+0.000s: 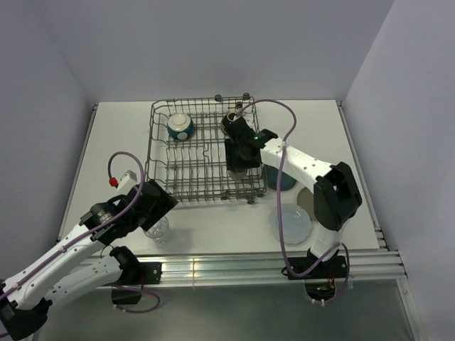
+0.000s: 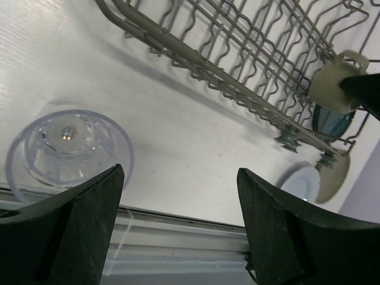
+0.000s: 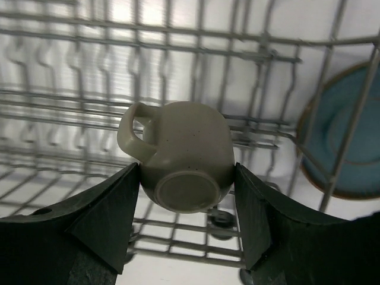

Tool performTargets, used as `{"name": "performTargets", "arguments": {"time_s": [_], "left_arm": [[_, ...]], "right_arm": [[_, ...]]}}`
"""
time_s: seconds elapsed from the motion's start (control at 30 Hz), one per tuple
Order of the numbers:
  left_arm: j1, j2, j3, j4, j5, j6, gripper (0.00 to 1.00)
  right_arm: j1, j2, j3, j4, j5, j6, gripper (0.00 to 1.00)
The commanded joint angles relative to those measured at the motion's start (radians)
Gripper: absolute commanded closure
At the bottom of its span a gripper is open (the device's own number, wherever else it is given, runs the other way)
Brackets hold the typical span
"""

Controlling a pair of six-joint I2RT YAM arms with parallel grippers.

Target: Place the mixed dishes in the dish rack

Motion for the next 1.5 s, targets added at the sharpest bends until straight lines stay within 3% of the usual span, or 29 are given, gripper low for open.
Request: {"name": "performTargets", "arguments": {"time_s": [0.0,0.23,0.33,0.43,0.47,0.53,0.57,0.67,0.93,1.07,1.27,1.47], "left_arm": [[0.003,-0.004,-0.011,-0.040,-0.071,-0.002,0.18],[0.003,0.000,-0.049,-0.026,-0.075,-0.005,0.18],[0.003,0.008,-0.063,-0.022,-0.074,-0.005,0.18],[0.003,0.014,-0.079,-0.014,-0.071,-0.002,0.19],[0.005,0.019,-0.086,-0.006,-0.069,-0.002,0.19],[0.005,0.023,-0.091,0.001,-0.066,0.003,0.20],[0.003,0.032,-0.095,0.010,-0.063,0.006,0.20],[0.003,0.054,-0.100,0.021,-0.065,0.010,0.21],[0.003,0.127,-0.100,0.073,-0.062,0.027,0.25],[0.003,0.173,-0.105,0.092,-0.055,0.038,0.31],[0.003,0.169,-0.146,0.127,-0.031,0.047,0.51],[0.003,0.111,-0.178,0.118,-0.009,0.046,0.90]], "right_arm": [[0.000,0.037,0.086,-0.106,0.133,-0.043,1.00],[-0.001,0.117,0.075,-0.104,0.162,-0.046,1.00],[-0.003,0.139,0.064,-0.086,0.154,-0.049,0.92],[-0.006,0.143,0.047,-0.068,0.150,-0.046,0.71],[-0.004,0.142,0.044,-0.064,0.145,-0.051,0.56],[-0.006,0.137,0.034,-0.057,0.145,-0.051,0.38],[-0.006,0.123,0.030,-0.054,0.147,-0.053,0.21],[-0.006,0.100,0.012,-0.046,0.150,-0.054,0.04],[0.002,-0.045,-0.003,-0.058,0.128,-0.045,0.00],[0.016,-0.229,-0.031,-0.074,0.125,-0.026,0.00],[0.022,-0.519,-0.078,-0.077,0.101,-0.003,0.00],[0.022,-0.691,-0.106,-0.132,0.064,0.007,0.00]]}}
